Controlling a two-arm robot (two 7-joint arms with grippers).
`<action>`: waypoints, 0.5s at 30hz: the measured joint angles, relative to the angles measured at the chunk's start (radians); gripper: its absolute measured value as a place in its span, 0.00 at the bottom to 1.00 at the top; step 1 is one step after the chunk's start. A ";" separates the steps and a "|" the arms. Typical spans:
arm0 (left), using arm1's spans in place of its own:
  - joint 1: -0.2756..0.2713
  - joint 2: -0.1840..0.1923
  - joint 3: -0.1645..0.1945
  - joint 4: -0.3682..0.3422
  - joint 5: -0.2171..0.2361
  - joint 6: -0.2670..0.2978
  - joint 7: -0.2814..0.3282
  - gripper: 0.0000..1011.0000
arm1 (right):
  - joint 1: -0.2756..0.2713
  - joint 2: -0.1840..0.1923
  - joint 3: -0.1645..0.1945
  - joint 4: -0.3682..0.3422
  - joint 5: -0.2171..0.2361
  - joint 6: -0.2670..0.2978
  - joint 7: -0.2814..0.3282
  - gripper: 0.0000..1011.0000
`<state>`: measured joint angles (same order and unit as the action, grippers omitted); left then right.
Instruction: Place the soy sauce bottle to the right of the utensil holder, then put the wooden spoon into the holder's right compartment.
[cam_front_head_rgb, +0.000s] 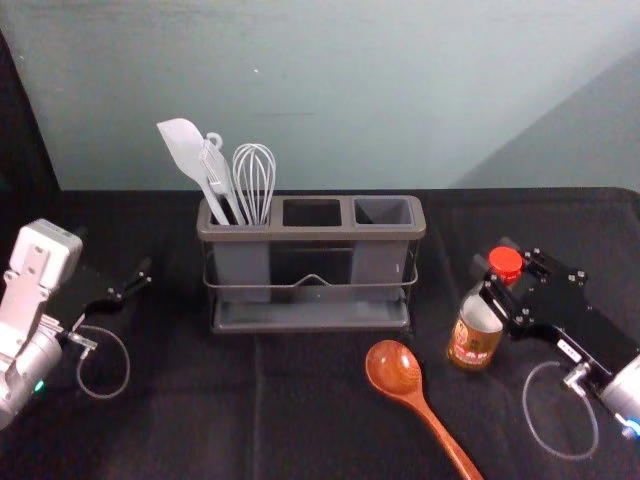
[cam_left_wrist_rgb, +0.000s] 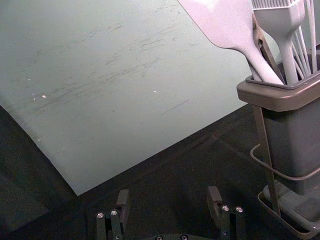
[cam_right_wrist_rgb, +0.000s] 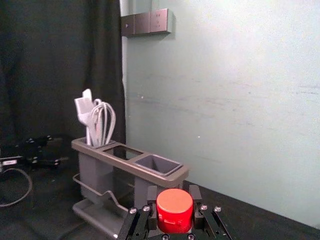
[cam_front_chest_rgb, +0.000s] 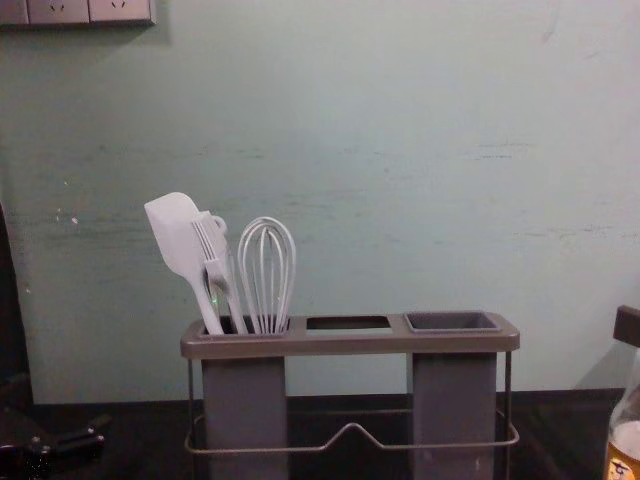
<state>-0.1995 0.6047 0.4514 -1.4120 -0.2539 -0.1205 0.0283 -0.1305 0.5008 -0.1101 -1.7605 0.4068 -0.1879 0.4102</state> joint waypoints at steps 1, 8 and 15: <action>0.000 0.000 0.000 0.000 0.000 0.000 0.000 1.00 | 0.012 -0.009 -0.001 0.014 -0.004 -0.005 0.000 0.38; 0.000 0.000 0.000 0.000 0.000 0.000 0.000 1.00 | 0.065 -0.048 -0.009 0.082 -0.009 -0.032 0.000 0.38; 0.000 0.000 0.000 0.000 0.000 0.000 0.000 1.00 | 0.118 -0.074 -0.025 0.143 -0.012 -0.038 0.011 0.38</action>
<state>-0.1995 0.6047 0.4513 -1.4120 -0.2539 -0.1205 0.0283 -0.0129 0.4269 -0.1356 -1.6178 0.3952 -0.2256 0.4210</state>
